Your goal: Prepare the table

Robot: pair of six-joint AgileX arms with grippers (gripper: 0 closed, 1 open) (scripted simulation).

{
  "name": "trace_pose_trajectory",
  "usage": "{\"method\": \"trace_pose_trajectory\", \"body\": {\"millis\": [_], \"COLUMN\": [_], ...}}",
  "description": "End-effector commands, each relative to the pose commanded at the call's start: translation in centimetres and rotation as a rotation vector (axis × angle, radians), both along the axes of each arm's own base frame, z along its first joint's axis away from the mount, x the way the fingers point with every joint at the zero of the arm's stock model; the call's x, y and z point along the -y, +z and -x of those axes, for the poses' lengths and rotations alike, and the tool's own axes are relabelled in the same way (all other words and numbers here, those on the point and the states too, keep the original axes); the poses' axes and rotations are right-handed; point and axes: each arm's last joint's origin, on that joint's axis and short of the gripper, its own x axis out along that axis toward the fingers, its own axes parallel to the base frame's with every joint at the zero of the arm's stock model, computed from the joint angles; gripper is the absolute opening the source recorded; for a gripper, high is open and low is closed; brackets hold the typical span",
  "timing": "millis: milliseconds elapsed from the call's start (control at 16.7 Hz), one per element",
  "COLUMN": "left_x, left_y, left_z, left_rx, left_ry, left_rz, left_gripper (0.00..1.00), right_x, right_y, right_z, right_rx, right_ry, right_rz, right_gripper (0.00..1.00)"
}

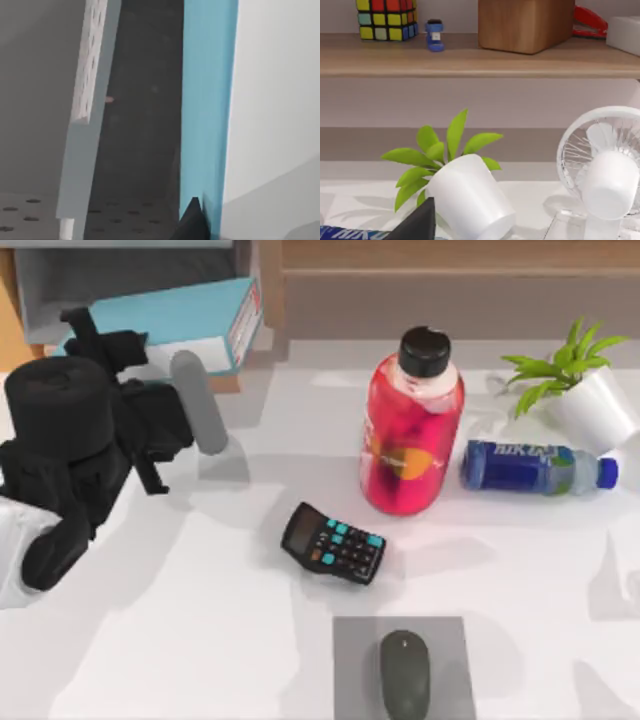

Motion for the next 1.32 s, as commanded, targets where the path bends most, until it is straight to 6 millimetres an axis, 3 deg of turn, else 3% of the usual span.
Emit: {"method": "trace_pose_trajectory", "body": {"millis": [180,360,720,1320], "left_x": [-2.3,-3.0,-2.9,-2.9], "left_y": [-0.4,-0.8,-0.9,-1.3], "left_z": [-2.8,-5.0,-5.2,-8.2], "left_rx": [0.014,0.011,0.011,0.009], "left_ry": [0.032,0.026,0.021,0.024], "left_rz": [-0.144,-0.213,-0.219,-0.219], "left_gripper": [0.00,0.00,0.00,0.00], "right_x": [0.0,0.0,0.0,0.0], "right_y": [0.0,0.0,0.0,0.0], "right_z": [0.0,0.0,0.0,0.0], "right_rx": [0.000,0.000,0.000,0.000], "right_ry": [0.000,0.000,0.000,0.000], "right_rz": [0.000,0.000,0.000,0.000], "right_gripper": [1.00,1.00,1.00,1.00]}}
